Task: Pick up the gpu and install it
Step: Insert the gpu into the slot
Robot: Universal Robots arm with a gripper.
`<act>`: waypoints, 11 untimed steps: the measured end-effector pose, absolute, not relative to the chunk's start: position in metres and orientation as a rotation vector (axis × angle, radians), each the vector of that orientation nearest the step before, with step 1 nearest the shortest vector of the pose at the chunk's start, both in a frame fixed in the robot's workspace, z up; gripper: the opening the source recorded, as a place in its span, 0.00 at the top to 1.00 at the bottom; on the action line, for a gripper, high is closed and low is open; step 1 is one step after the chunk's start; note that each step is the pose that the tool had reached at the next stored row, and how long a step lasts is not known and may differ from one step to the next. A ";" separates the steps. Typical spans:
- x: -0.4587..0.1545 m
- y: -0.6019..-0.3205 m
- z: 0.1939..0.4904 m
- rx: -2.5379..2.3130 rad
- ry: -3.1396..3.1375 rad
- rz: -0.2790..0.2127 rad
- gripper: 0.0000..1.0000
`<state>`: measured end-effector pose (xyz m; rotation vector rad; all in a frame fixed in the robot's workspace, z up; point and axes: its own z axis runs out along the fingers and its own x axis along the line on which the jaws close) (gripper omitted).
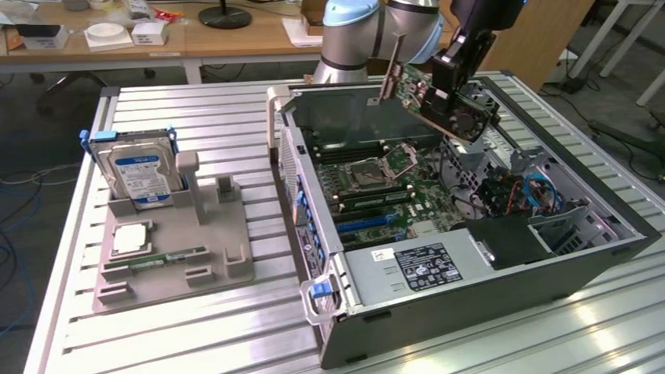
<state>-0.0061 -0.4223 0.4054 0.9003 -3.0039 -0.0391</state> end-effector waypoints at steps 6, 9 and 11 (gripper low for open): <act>-0.006 -0.422 0.405 0.963 -2.984 -0.040 0.74; -0.006 -0.423 0.405 0.994 -2.974 -0.040 0.74; -0.006 -0.423 0.405 1.015 -2.966 -0.040 0.74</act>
